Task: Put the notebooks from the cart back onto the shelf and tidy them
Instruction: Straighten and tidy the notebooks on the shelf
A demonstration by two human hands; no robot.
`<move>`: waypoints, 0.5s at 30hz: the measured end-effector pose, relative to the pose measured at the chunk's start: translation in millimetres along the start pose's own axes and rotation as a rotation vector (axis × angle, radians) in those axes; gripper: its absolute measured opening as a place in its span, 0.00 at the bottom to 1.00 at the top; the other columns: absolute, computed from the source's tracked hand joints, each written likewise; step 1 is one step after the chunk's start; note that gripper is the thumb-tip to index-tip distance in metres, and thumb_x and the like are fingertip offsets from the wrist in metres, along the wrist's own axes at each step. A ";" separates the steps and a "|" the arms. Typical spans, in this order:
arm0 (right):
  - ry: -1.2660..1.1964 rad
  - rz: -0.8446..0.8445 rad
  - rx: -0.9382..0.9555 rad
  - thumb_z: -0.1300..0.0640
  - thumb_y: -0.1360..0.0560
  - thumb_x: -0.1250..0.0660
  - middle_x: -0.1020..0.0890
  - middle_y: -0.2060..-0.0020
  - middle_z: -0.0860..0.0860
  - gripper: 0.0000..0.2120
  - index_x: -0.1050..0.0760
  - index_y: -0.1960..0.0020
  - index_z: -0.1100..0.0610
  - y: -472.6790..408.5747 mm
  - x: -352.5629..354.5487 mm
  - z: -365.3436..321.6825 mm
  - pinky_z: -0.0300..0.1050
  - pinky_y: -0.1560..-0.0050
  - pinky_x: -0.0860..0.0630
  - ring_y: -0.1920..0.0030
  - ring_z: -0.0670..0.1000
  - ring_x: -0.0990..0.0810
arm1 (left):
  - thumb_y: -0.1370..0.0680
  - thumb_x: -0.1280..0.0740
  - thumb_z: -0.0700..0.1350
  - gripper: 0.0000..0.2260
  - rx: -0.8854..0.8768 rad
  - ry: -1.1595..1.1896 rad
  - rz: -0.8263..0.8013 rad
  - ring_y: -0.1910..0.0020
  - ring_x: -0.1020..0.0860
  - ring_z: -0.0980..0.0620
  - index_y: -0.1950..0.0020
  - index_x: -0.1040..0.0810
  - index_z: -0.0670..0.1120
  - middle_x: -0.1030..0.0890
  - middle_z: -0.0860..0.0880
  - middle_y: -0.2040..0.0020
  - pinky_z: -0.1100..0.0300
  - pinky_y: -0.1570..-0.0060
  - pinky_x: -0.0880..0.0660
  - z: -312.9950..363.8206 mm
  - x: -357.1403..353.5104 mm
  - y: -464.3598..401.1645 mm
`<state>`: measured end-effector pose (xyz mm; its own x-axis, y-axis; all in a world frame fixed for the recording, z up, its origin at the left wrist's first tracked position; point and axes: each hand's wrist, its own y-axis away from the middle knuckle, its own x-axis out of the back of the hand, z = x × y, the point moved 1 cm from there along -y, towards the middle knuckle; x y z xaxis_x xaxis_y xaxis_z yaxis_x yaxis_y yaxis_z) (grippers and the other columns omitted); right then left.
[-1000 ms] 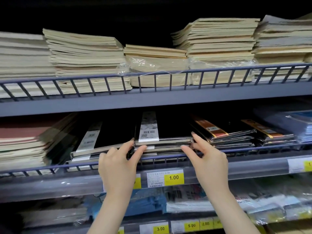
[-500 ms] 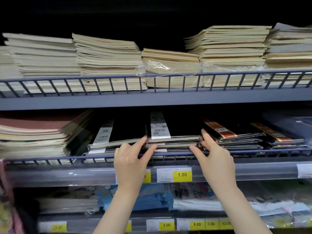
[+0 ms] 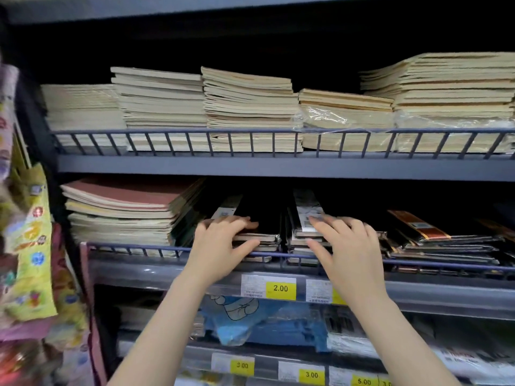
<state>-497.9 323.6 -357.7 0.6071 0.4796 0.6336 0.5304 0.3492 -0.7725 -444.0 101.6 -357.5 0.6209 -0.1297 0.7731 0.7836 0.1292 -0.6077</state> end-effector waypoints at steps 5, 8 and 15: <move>-0.061 0.032 -0.008 0.45 0.27 0.38 0.20 0.46 0.53 0.18 0.24 0.42 0.54 1.1 5.9 -6.3 0.50 0.45 0.31 0.47 0.55 0.24 | 0.29 0.47 0.66 0.23 -0.043 0.090 0.006 0.38 0.27 0.54 0.40 0.26 0.59 0.24 0.57 0.37 0.50 0.40 0.39 -1.9 2.0 5.5; -0.189 -0.029 0.023 0.47 0.26 0.38 0.19 0.58 0.50 0.18 0.27 0.40 0.54 16.0 13.4 -40.3 0.44 0.60 0.25 0.58 0.50 0.23 | 0.24 0.40 0.57 0.20 0.083 0.321 0.268 0.37 0.28 0.53 0.35 0.27 0.50 0.25 0.51 0.36 0.50 0.36 0.34 -12.5 12.3 22.7; -0.405 -0.413 -0.244 0.46 0.22 0.48 0.30 0.71 0.46 0.27 0.46 0.27 0.58 18.2 -19.6 -74.2 0.39 0.74 0.38 0.68 0.48 0.30 | 0.22 0.43 0.57 0.17 0.402 -0.037 0.078 0.60 0.24 0.45 0.51 0.28 0.43 0.23 0.50 0.66 0.47 0.44 0.36 -30.0 18.6 43.2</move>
<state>-456.2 260.9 -381.1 0.0760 0.6276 0.7748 0.8222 0.4001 -0.4048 -398.0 75.2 -374.8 0.6714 -0.0700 0.7378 0.6590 0.5119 -0.5511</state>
